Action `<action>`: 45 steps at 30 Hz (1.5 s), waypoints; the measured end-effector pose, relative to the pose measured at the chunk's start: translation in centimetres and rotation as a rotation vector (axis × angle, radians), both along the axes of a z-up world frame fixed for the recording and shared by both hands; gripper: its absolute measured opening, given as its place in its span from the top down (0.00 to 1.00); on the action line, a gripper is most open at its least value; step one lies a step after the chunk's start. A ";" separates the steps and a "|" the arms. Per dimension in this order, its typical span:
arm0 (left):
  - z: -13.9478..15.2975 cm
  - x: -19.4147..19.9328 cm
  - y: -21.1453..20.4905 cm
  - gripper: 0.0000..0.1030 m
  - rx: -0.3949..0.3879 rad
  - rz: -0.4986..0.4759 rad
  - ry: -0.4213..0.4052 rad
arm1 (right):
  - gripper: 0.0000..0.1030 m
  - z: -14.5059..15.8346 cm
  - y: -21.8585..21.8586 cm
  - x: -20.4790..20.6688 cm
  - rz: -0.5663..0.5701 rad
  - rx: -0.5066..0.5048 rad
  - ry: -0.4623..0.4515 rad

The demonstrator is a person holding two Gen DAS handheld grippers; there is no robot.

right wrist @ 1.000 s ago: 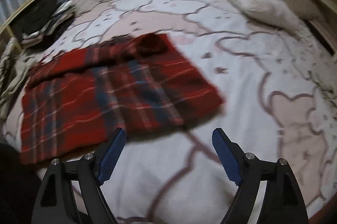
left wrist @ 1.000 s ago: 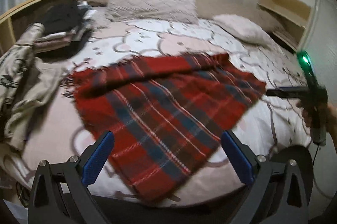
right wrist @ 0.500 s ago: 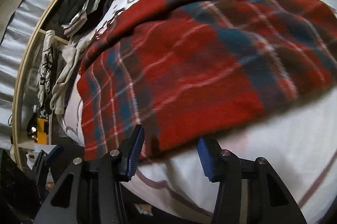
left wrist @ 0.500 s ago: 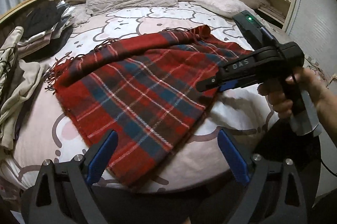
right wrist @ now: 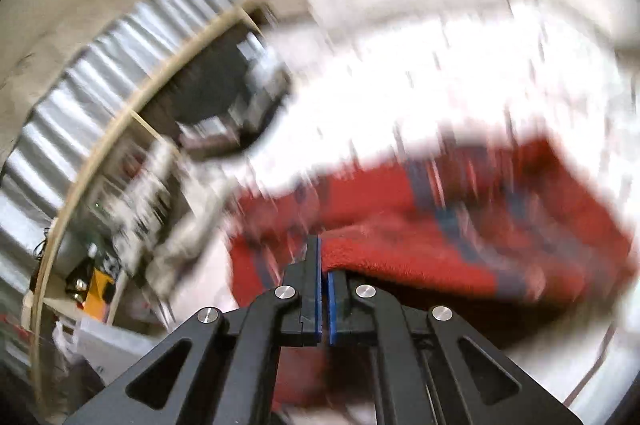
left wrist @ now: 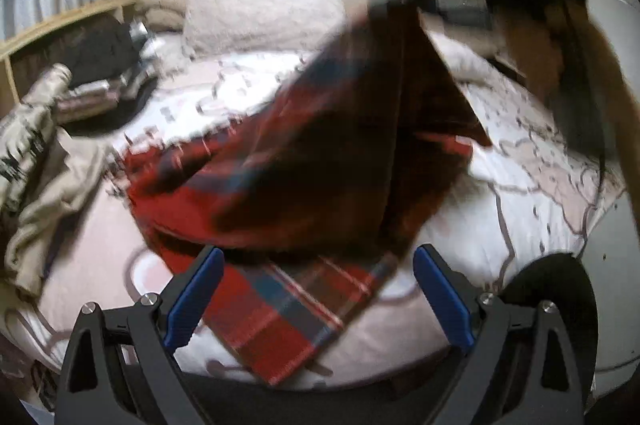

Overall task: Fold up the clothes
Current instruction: 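Regrasp a blanket corner with the right tool and lift it up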

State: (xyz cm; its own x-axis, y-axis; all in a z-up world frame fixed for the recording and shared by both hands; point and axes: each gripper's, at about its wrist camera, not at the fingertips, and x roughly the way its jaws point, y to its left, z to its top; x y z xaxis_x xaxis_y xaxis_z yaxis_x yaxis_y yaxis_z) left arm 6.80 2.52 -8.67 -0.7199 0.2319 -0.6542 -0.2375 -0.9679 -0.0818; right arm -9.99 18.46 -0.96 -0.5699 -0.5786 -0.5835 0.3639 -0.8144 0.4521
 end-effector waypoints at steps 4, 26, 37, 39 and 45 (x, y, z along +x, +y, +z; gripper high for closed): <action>2.5 0.4 -1.9 0.07 0.022 0.047 0.068 | 0.97 13.4 -2.4 -1.4 -0.005 0.094 0.297; 14.6 1.6 -0.8 0.06 -0.025 0.113 0.654 | 0.98 36.5 -7.0 2.6 0.075 0.071 0.497; 13.9 3.6 -1.7 0.06 -0.061 0.308 0.661 | 0.98 20.2 -13.9 3.5 0.451 0.002 0.094; 13.9 3.9 -1.9 0.06 -0.085 0.330 0.665 | 0.98 18.8 -14.7 3.9 0.491 -0.009 0.060; 13.8 4.8 -3.4 0.17 -0.147 0.439 0.678 | 0.98 16.5 -16.2 5.6 0.549 0.000 0.025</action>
